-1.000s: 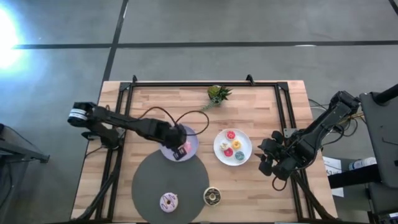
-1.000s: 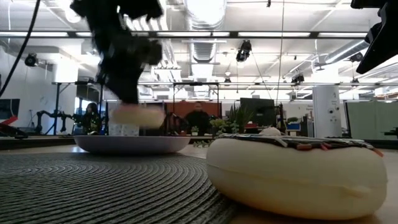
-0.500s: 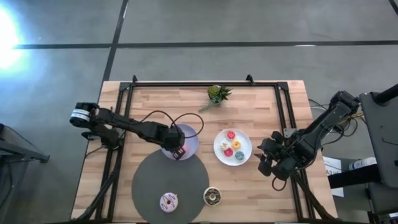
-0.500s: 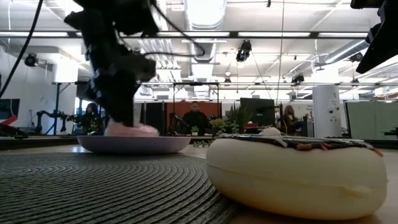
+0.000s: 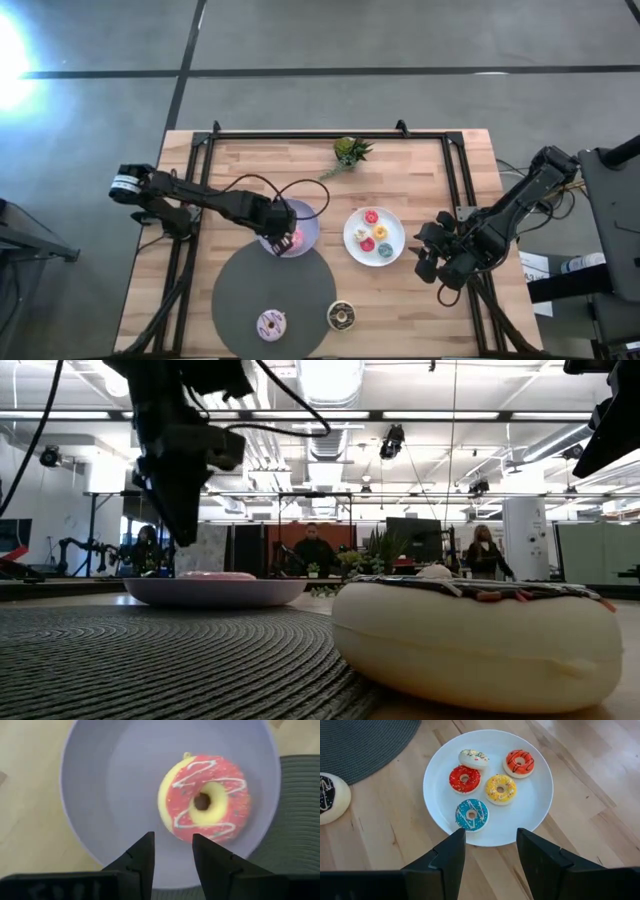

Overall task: Pick & Place donuts
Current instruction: Put the large purple donut on the purple plate

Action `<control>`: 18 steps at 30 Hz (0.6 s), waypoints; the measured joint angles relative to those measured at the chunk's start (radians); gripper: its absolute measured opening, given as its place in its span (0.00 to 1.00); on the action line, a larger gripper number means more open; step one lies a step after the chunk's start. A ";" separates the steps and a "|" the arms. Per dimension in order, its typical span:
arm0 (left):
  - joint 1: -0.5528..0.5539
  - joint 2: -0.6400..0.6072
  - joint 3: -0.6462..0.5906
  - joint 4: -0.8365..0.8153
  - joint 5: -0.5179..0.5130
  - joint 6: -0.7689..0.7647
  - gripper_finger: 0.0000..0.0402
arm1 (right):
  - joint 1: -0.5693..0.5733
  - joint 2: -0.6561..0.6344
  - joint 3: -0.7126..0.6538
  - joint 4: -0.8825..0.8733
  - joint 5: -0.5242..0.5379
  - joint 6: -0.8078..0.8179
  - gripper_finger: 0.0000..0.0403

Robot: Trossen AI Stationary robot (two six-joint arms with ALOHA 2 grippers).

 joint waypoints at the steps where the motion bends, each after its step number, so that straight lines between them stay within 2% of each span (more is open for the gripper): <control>1: -0.005 -0.014 0.000 0.000 0.000 -0.007 0.26 | 0.000 0.000 0.000 0.000 0.000 0.001 0.42; 4: -0.031 -0.064 0.005 0.000 -0.016 -0.026 0.26 | 0.000 0.000 0.000 0.001 0.000 0.000 0.42; 9: -0.096 -0.154 0.024 0.012 -0.115 -0.041 0.26 | 0.000 0.000 0.000 0.002 0.000 -0.013 0.42; 13: -0.177 -0.197 0.030 0.010 -0.100 -0.075 0.26 | 0.000 0.000 0.000 0.002 -0.001 -0.022 0.42; 18: -0.351 -0.194 0.031 0.038 -0.036 -0.184 0.26 | 0.000 0.000 -0.001 0.004 -0.001 -0.030 0.42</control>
